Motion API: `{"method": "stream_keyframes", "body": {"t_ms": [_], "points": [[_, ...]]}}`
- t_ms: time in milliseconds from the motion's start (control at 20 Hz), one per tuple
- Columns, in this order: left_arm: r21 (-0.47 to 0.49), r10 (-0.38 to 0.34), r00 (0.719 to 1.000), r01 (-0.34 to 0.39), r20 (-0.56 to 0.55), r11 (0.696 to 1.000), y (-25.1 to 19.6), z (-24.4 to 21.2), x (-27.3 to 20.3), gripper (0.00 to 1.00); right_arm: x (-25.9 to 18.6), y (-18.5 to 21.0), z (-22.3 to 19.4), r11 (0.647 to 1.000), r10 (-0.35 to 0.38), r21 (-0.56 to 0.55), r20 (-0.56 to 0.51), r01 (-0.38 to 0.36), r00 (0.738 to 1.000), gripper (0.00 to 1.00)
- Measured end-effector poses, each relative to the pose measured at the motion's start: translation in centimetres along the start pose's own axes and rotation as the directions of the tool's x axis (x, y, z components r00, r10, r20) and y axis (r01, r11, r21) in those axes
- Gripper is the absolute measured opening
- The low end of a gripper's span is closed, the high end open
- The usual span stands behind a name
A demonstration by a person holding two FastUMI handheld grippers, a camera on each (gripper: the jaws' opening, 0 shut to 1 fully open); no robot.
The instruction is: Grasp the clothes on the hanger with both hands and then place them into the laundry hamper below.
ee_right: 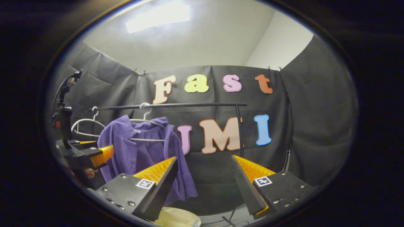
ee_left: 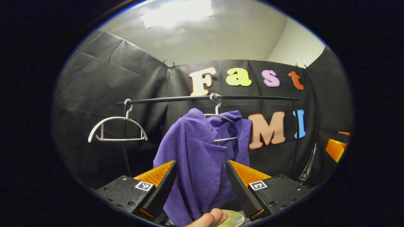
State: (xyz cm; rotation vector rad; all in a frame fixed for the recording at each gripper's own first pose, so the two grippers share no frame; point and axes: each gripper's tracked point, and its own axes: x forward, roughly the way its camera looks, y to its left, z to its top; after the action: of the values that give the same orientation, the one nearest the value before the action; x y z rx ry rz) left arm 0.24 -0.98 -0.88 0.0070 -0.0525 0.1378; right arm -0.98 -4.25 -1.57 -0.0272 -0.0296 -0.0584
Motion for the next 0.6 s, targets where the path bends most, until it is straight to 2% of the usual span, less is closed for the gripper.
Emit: {"method": "stream_keyframes", "body": {"t_ms": [50, 100, 150, 300, 350, 400, 450, 550, 600], "points": [[-0.006, -0.001, 1.000, 0.001, -0.009, 1.000, -0.4, -0.4, 0.5, 0.92, 0.5, 0.4, -0.6, 1.000, 0.012, 0.010, -0.009, -0.012, 1.000, 0.94], [0.000, 0.002, 1.000, -0.002, -0.023, 1.000, -0.7, -1.1, 0.8, 0.92, 1.0, 0.8, -1.0, 0.999, 0.026, 0.019, -0.015, -0.025, 1.000, 0.94], [0.012, 0.008, 0.999, -0.008, -0.034, 1.000, -0.9, -1.7, 1.4, 0.92, 1.5, 1.0, -1.5, 0.999, 0.036, 0.026, -0.020, -0.036, 0.999, 0.99], [0.034, 0.039, 0.998, -0.037, -0.045, 0.999, -1.2, -3.1, 2.7, 0.92, 3.3, 0.5, -3.0, 0.999, 0.036, 0.031, -0.040, -0.034, 0.999, 1.00], [0.038, 0.047, 0.997, -0.045, -0.053, 0.998, -1.5, -3.8, 3.3, 0.94, 4.0, 0.3, -3.7, 0.999, 0.027, 0.031, -0.055, -0.025, 0.998, 0.99], [0.052, 0.058, 0.996, -0.054, -0.067, 0.997, -1.8, -4.7, 3.8, 0.92, 4.5, 0.1, -4.3, 0.999, 0.028, 0.031, -0.063, -0.026, 0.998, 0.99], [0.071, 0.067, 0.995, -0.062, -0.080, 0.996, -1.9, -5.6, 4.2, 0.94, 5.1, 0.4, -4.7, 0.999, 0.037, 0.032, -0.069, -0.035, 0.997, 0.99], [0.108, 0.090, 0.991, -0.079, -0.095, 0.991, -1.7, -6.8, 5.1, 0.92, 6.4, 1.0, -5.8, 0.998, 0.066, 0.028, -0.086, -0.064, 0.994, 0.99], [0.114, 0.101, 0.990, -0.089, -0.103, 0.989, -1.5, -7.2, 5.6, 0.95, 7.1, 1.6, -6.0, 0.996, 0.088, 0.026, -0.091, -0.086, 0.992, 0.99]]}}
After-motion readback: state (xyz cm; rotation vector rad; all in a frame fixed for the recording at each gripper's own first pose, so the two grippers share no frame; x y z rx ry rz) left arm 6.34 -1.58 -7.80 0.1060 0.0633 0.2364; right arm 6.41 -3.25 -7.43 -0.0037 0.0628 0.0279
